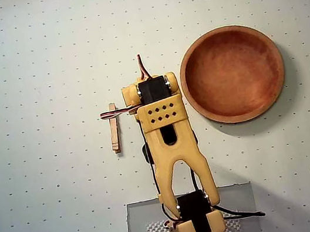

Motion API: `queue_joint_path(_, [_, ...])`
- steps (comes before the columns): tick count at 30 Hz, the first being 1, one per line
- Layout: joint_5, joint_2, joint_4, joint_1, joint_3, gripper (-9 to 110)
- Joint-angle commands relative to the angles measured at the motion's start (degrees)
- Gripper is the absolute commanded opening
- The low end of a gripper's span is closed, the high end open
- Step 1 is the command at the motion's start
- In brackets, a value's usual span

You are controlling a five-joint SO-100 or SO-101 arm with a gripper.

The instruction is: Grasp a clothespin and put it in the bowl.

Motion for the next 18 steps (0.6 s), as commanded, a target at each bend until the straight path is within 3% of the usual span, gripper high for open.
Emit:
queue_joint_path(1, [-1.58, -4.39, 3.34, -2.64, -8.00, -3])
queue_joint_path(18, [-1.14, -12.74, 3.08, -12.22, -8.88, -3])
